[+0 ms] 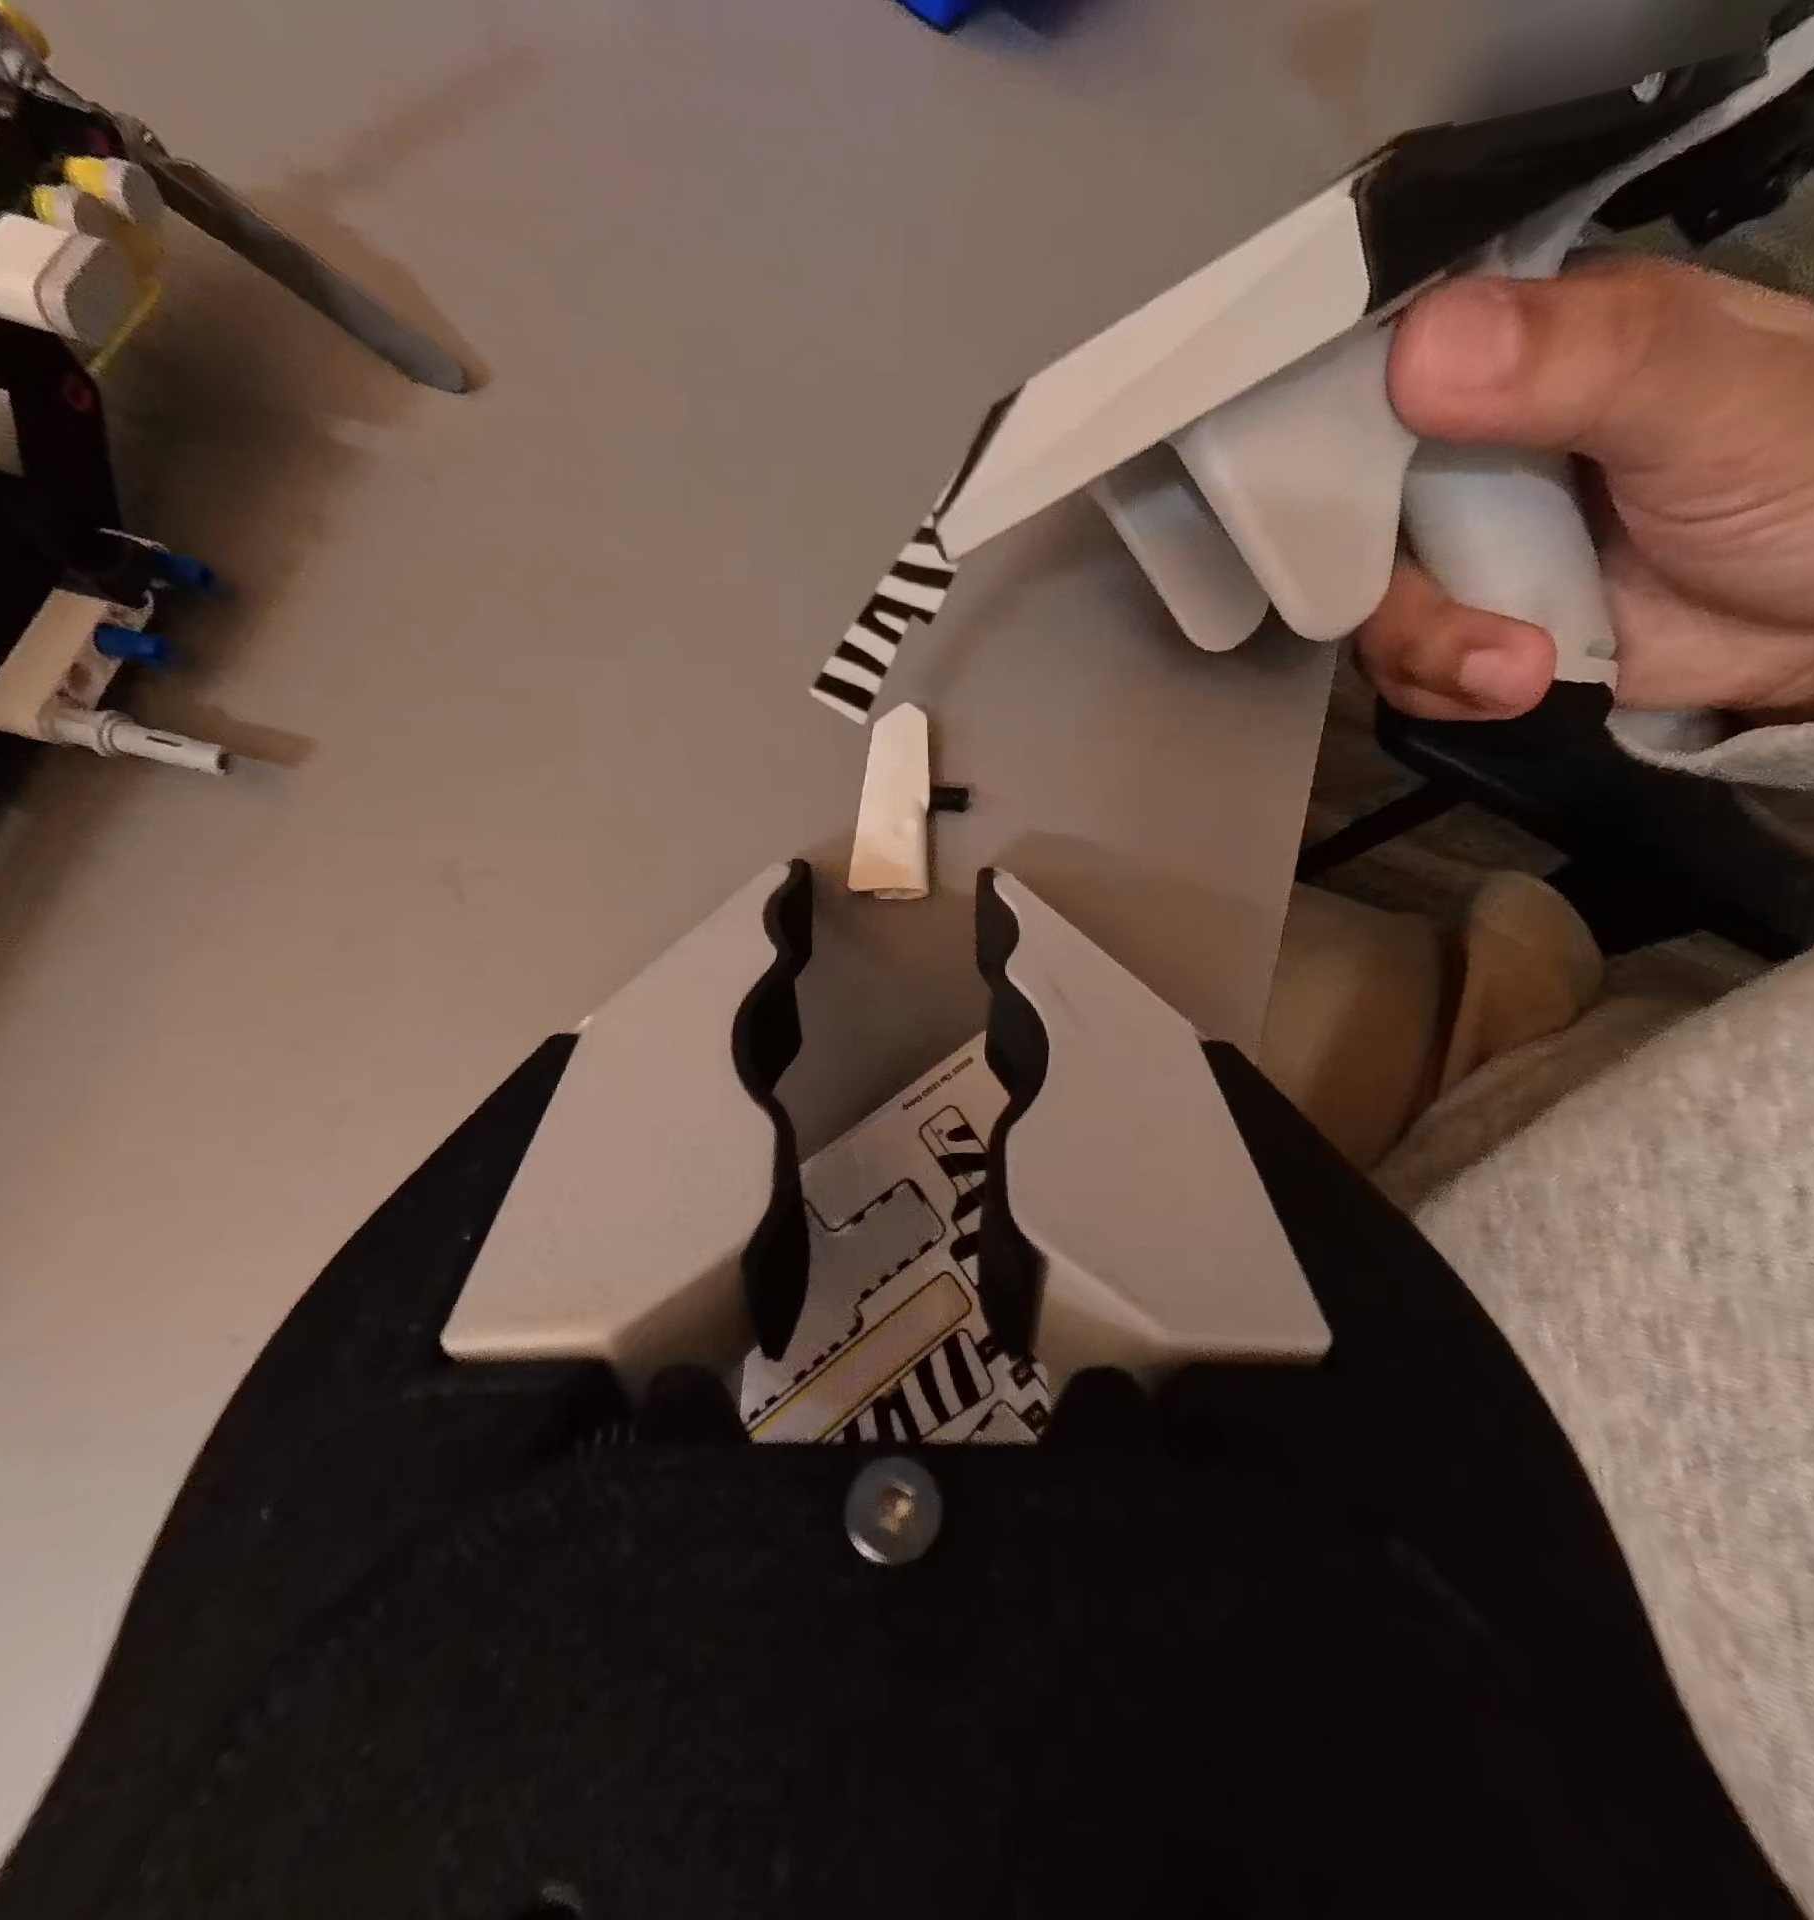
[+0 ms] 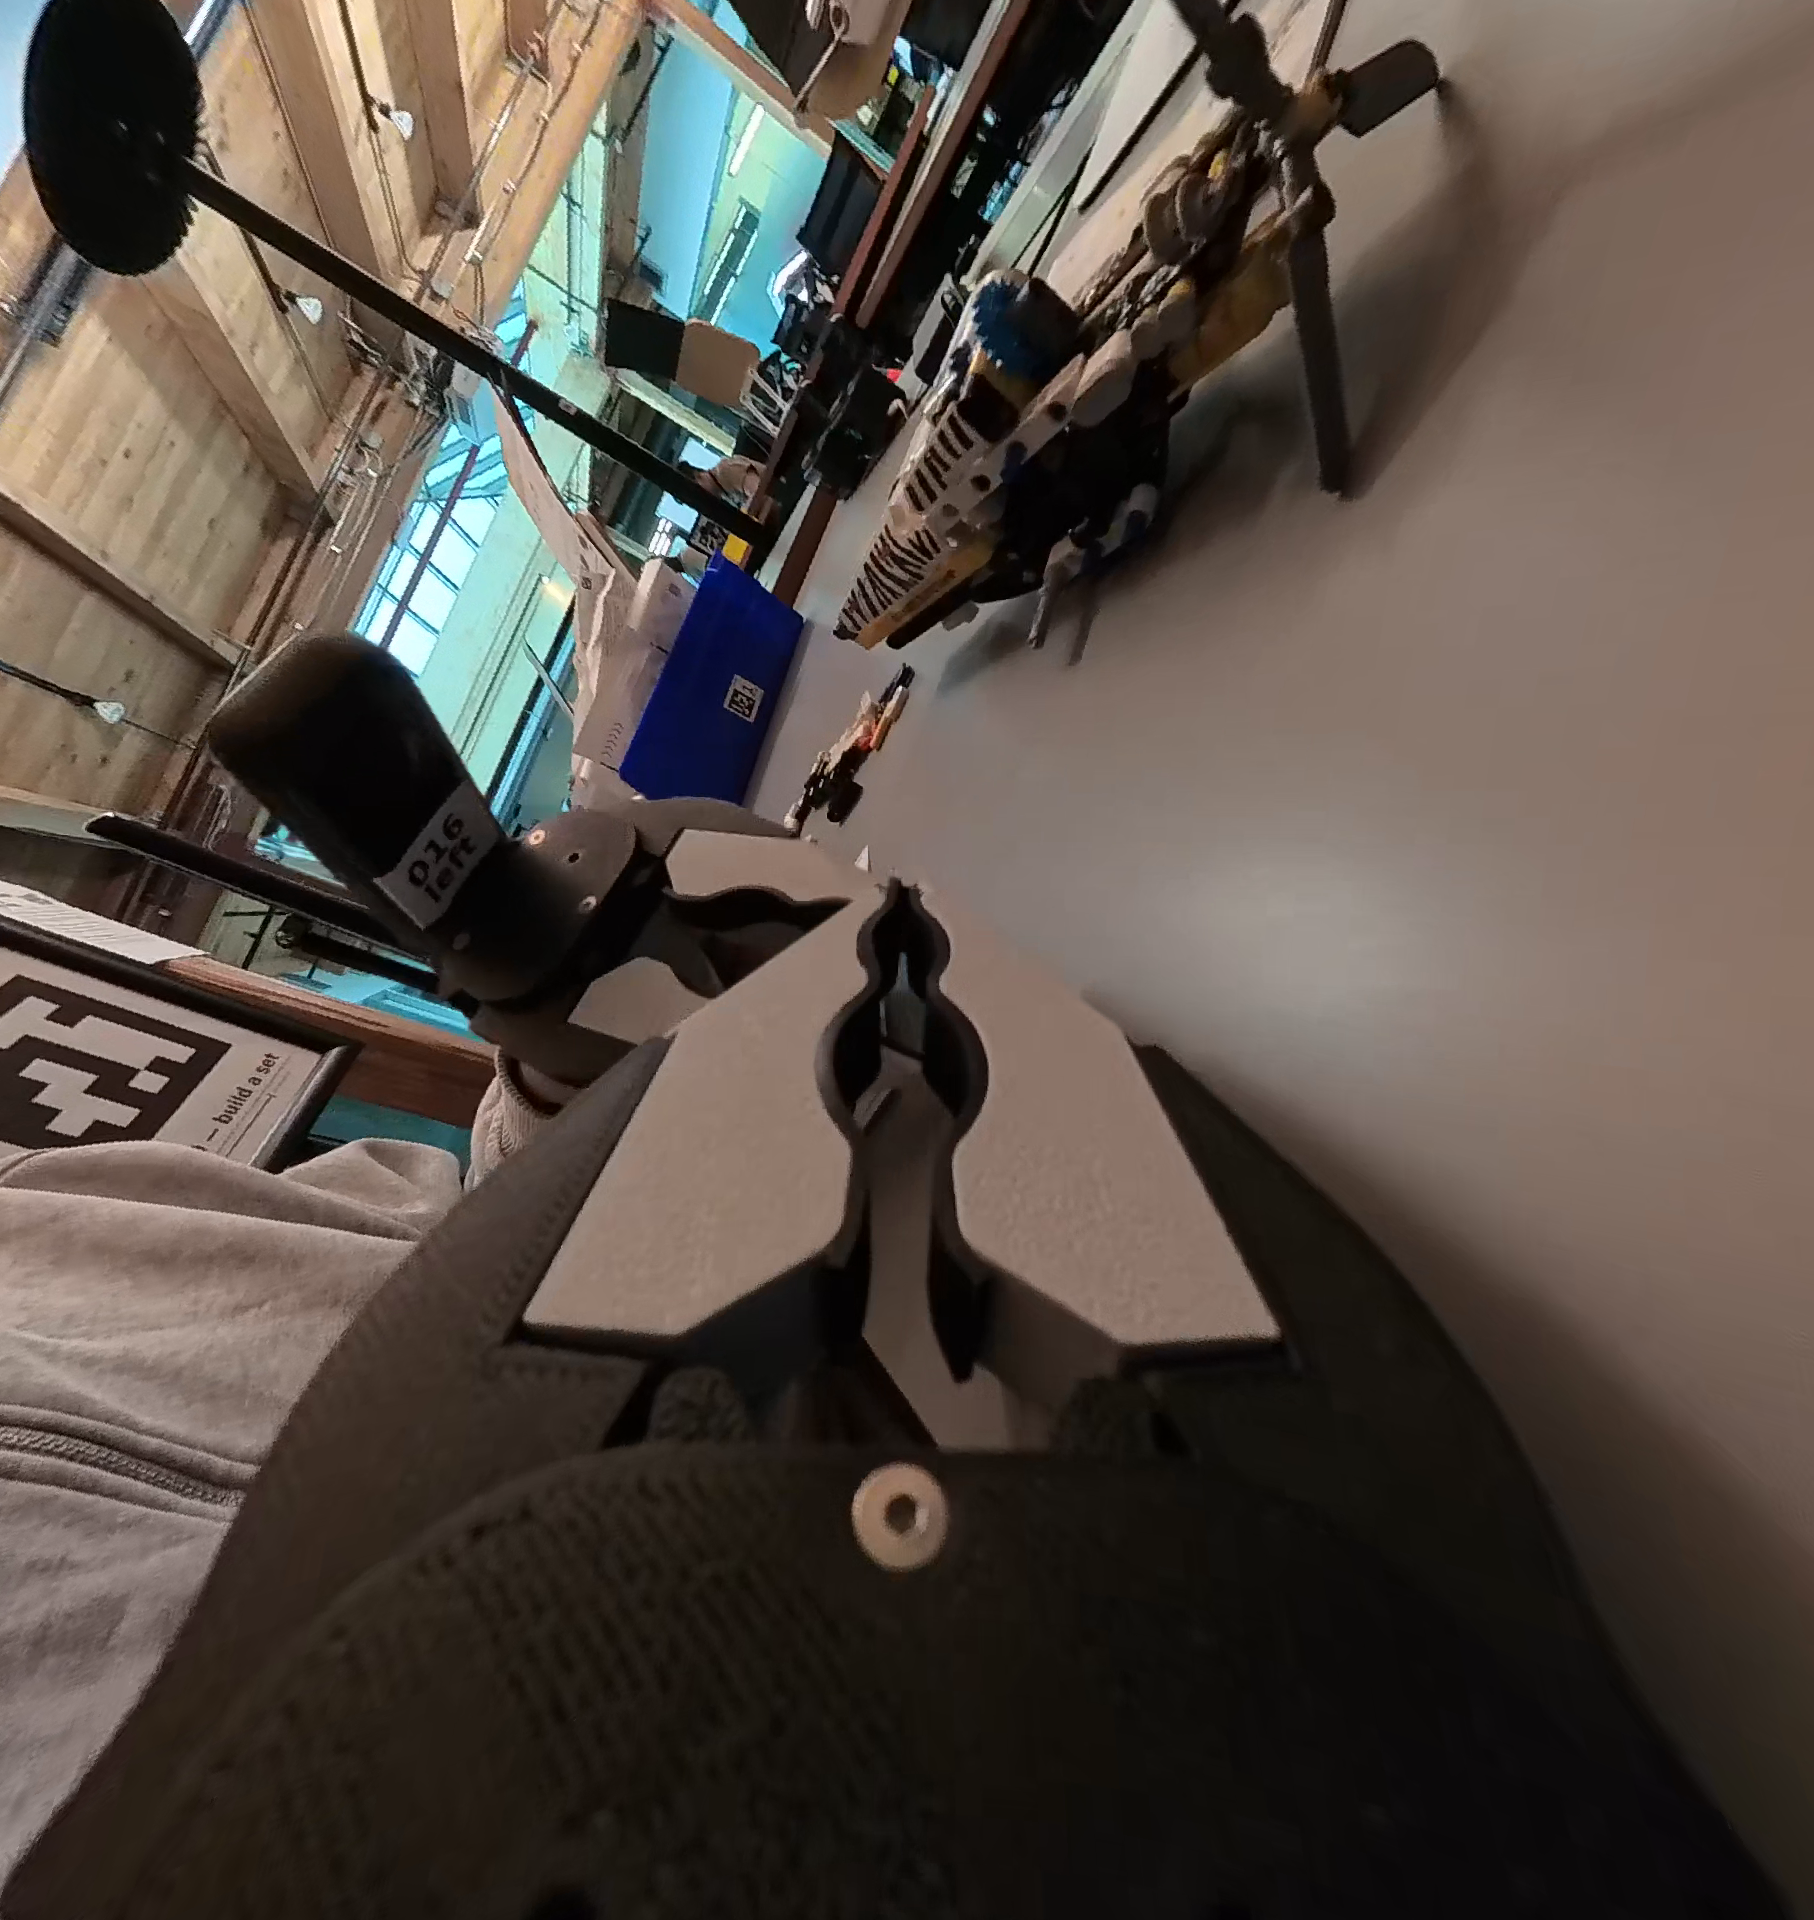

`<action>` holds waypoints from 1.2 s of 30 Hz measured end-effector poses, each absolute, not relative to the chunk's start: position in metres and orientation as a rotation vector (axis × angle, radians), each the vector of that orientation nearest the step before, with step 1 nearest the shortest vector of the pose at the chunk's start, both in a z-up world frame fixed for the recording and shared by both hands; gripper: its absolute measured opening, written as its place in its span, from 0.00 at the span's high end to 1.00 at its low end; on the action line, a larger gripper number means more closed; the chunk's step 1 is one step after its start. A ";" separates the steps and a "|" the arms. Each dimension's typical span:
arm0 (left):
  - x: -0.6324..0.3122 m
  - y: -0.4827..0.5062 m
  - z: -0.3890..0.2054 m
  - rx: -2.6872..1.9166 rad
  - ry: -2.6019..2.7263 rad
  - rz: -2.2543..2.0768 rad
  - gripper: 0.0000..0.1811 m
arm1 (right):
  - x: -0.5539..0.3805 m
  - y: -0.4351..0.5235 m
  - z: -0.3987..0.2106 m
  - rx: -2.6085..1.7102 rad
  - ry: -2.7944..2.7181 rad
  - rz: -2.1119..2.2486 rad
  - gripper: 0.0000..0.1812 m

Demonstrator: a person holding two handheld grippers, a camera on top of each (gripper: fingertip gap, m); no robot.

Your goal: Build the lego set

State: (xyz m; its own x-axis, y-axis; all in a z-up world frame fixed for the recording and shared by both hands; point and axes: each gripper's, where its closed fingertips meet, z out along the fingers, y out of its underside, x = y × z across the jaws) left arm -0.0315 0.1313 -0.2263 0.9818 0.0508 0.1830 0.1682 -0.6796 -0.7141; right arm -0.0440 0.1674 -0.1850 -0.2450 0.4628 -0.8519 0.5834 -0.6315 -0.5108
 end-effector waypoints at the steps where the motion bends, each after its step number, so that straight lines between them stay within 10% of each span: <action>1: -0.032 0.132 -0.226 -2.309 -0.160 -0.206 0.83 | -0.043 0.167 -0.186 1.877 1.310 -2.013 1.00; 36: -0.034 0.134 -0.230 -2.344 -0.060 -0.069 0.88 | -0.042 0.156 -0.205 1.757 1.428 -1.615 1.00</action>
State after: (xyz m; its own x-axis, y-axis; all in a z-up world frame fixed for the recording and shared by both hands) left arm -0.0340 0.1341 -0.2301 0.9974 0.0228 0.0680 0.0645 -0.6988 -0.7124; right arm -0.0417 0.1557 -0.2052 -0.1630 0.4231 -0.8913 0.8328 -0.4253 -0.3543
